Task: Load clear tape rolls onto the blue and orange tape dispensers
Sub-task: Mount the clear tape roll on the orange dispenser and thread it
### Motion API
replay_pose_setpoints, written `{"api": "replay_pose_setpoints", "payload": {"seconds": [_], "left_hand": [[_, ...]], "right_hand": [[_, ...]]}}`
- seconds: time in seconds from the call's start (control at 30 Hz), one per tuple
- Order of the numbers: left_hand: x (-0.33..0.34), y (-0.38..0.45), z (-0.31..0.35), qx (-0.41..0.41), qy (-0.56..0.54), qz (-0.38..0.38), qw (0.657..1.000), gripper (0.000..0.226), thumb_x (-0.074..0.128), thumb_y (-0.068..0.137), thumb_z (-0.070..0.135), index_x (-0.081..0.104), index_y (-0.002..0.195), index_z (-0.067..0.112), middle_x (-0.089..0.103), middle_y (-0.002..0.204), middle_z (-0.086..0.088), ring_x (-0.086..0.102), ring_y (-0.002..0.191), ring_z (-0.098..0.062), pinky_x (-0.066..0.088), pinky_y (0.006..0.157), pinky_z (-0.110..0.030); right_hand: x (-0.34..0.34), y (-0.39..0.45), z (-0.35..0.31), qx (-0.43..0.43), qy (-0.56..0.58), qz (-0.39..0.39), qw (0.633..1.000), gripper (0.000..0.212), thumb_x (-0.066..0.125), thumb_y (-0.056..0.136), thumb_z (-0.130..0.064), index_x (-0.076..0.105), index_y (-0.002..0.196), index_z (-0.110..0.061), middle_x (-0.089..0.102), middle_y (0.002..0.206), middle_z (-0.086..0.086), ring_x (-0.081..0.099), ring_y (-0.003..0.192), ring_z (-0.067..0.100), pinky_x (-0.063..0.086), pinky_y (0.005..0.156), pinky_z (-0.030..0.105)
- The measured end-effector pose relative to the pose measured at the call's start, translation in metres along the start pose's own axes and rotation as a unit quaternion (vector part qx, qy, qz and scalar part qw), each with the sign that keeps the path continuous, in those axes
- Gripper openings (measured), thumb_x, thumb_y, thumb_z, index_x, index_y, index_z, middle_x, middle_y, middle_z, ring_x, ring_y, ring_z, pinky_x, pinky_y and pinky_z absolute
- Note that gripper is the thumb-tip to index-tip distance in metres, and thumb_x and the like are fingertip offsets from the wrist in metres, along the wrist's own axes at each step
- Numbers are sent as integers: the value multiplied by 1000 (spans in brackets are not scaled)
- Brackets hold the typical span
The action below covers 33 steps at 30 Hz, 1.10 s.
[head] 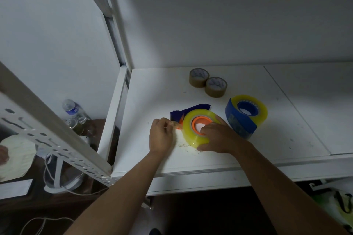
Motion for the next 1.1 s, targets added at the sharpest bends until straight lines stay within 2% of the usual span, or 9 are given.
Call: {"api": "replay_pose_setpoints", "payload": {"seconds": [0.07, 0.13, 0.23, 0.3, 0.5, 0.63, 0.73, 0.9, 1.1], "left_hand": [[1, -2, 1, 14, 1, -10, 1000, 12, 57, 92, 18, 66, 88, 12, 59, 91, -3, 54, 80, -15, 33, 66, -19], [0, -3, 1, 26, -8, -21, 999, 9, 58, 92, 21, 64, 86, 18, 60, 90, 2, 56, 80, -12, 39, 66, -20], [-1, -9, 0, 30, -23, -37, 999, 7, 60, 91, 21, 61, 86, 25, 61, 89, 6, 55, 75, -5, 41, 64, -13], [0, -13, 2, 28, -33, -43, 998, 7, 61, 90, 20, 60, 86, 25, 63, 87, 7, 57, 74, -6, 44, 64, -15], [3, -21, 2, 41, -48, -77, 995, 10, 52, 87, 26, 61, 84, 30, 67, 77, 11, 62, 74, -13, 53, 69, -35], [4, -28, 7, 53, -25, -102, 993, 9, 49, 81, 27, 57, 82, 31, 64, 75, 12, 58, 72, -11, 49, 66, -34], [3, -27, 5, 37, -58, -97, 993, 10, 51, 83, 23, 56, 83, 31, 64, 75, 11, 58, 71, -12, 51, 68, -39], [1, -21, 7, 30, -87, -85, 992, 20, 59, 86, 14, 60, 86, 34, 67, 82, 15, 61, 77, -6, 53, 74, -36], [1, -21, 2, -33, -104, -61, 992, 13, 65, 84, 21, 53, 86, 26, 66, 74, 10, 60, 70, -13, 49, 66, -33]], "right_hand": [[1, 1, -1, 4, -7, -8, 1000, 54, 59, 79, -64, 56, 114, -22, 60, 119, -6, 52, 116, 19, 24, 115, 42], [0, 2, -5, 4, 1, 20, 1000, 50, 58, 78, -66, 53, 107, -25, 58, 109, -10, 52, 109, 16, 23, 115, 44], [-7, 6, -19, -31, -1, 157, 987, 41, 61, 75, -58, 47, 90, -22, 48, 90, -10, 45, 85, 14, 41, 98, 46], [-9, 11, -32, -29, -15, 202, 979, 40, 58, 75, -52, 53, 91, -16, 54, 93, -3, 49, 86, 19, 45, 85, 41], [-6, 27, -49, -25, 12, 209, 978, 42, 56, 84, -38, 54, 121, -18, 56, 119, 0, 50, 107, 22, 40, 87, 32], [-7, 27, -48, -1, 18, 214, 977, 48, 42, 84, -51, 56, 117, -19, 57, 117, -1, 51, 105, 20, 40, 83, 30], [-6, 25, -51, -14, 16, 201, 979, 44, 54, 85, -38, 54, 127, -24, 55, 117, 0, 49, 107, 22, 41, 85, 33], [-10, 25, -53, -12, -12, 211, 977, 21, 55, 90, -33, 61, 108, -24, 56, 107, 0, 50, 97, 23, 40, 79, 33], [-13, 27, -58, 1, -32, 209, 977, 18, 52, 90, -32, 60, 105, -28, 55, 106, -2, 49, 100, 22, 37, 84, 37]]}}
Point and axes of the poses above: each hand's wrist, its own y-axis towards the middle knuckle, its own x-axis out of the palm, z = x × y, the point moved 5 cm from there along y, towards the middle knuckle
